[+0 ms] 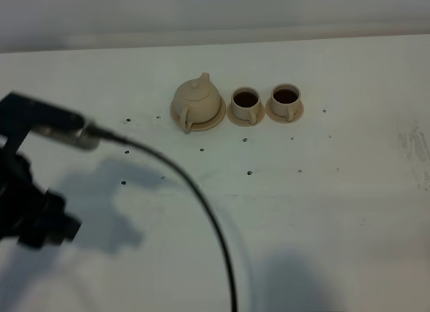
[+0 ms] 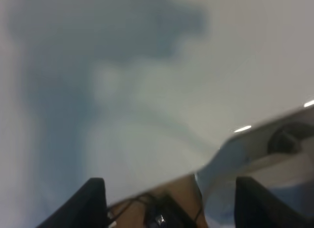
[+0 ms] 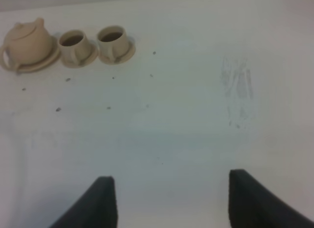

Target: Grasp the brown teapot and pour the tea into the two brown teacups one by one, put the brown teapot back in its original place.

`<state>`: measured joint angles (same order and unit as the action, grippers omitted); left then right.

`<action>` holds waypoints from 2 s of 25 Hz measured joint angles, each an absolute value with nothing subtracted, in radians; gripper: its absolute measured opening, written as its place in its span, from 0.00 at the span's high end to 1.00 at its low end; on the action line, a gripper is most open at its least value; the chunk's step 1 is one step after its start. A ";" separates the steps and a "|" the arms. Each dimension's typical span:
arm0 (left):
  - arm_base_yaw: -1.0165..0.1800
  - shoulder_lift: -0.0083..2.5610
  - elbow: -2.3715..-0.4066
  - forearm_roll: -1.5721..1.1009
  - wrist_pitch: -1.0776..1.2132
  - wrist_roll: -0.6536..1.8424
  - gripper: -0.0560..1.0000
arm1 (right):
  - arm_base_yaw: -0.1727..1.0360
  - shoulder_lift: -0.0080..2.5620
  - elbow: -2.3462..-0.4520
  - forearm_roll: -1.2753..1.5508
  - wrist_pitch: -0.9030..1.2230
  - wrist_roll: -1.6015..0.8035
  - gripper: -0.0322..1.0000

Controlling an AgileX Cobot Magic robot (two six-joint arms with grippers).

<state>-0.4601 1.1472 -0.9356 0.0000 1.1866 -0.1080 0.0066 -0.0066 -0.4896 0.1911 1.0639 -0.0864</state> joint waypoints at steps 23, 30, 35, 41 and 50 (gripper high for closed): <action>-0.068 0.469 -0.511 -0.071 1.039 0.021 0.42 | 0.007 -0.007 -0.490 0.191 1.064 -0.086 0.46; 0.009 0.276 -0.508 -0.065 1.040 -0.008 0.42 | 0.007 -0.007 -0.490 0.191 1.064 -0.086 0.46; 0.009 0.156 -0.508 -0.065 1.040 -0.019 0.42 | 0.007 -0.007 -0.490 0.191 1.064 -0.086 0.46; -0.004 0.051 -0.505 -0.064 1.040 -0.021 0.42 | 0.007 -0.007 -0.490 0.191 1.064 -0.086 0.46; -0.007 -0.005 -0.505 -0.063 1.041 -0.023 0.41 | 0.007 -0.007 -0.490 0.191 1.064 -0.086 0.46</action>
<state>-0.0072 -0.0050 -0.5052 -0.0632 1.0414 -0.0225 0.0066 -0.0066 -0.4896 0.1911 1.0639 -0.0864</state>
